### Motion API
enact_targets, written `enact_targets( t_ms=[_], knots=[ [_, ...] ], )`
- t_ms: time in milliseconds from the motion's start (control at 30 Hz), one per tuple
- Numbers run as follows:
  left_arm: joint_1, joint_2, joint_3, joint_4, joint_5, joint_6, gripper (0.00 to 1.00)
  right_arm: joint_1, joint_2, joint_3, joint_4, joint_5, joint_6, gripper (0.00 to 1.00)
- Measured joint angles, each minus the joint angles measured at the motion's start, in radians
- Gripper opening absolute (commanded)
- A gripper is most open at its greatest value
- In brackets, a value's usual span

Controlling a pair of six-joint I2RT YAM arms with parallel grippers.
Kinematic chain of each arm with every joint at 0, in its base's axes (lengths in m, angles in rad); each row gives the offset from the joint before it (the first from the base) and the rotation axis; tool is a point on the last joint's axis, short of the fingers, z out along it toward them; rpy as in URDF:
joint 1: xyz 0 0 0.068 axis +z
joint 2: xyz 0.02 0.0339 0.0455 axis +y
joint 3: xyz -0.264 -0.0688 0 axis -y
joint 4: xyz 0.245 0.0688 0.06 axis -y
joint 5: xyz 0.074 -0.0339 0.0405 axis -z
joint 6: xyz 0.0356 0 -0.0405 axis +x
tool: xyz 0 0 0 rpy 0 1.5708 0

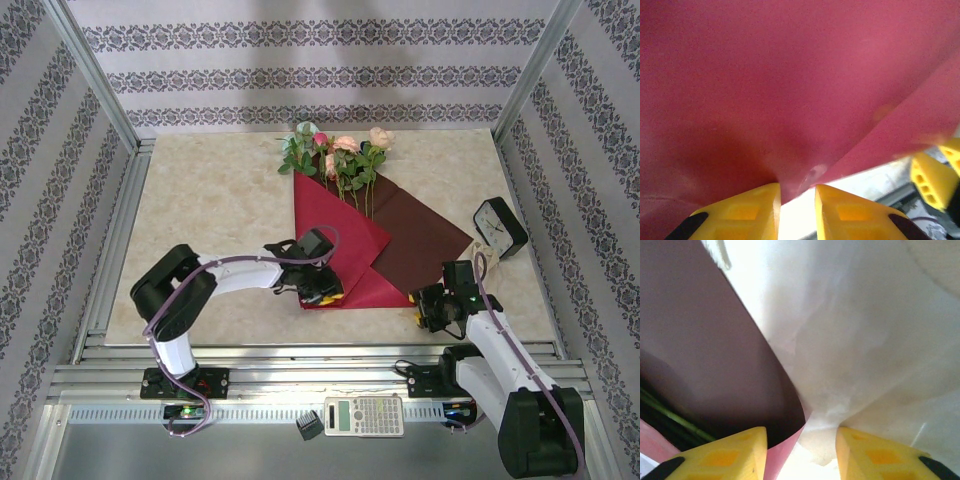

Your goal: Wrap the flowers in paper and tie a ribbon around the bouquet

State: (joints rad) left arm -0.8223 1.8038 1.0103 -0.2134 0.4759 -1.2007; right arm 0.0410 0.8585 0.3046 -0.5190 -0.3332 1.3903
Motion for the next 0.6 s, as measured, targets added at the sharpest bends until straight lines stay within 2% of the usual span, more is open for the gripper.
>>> enact_targets(
  t_ms=[133,233,400,600],
  knots=[
    [-0.008,0.024,-0.008,0.029,0.008,-0.013,0.23,0.0,0.01,-0.005,-0.018,-0.001,0.006,0.11],
    [-0.008,0.026,-0.011,0.039,0.009,-0.012,0.22,0.0,0.031,0.005,-0.039,0.0,-0.007,0.01],
    [-0.008,0.025,-0.019,0.047,0.009,-0.012,0.21,0.036,0.074,0.063,-0.023,0.027,-0.047,0.0],
    [-0.007,0.025,-0.019,0.047,0.006,-0.012,0.21,0.144,0.024,0.148,-0.045,0.098,-0.066,0.0]
  ],
)
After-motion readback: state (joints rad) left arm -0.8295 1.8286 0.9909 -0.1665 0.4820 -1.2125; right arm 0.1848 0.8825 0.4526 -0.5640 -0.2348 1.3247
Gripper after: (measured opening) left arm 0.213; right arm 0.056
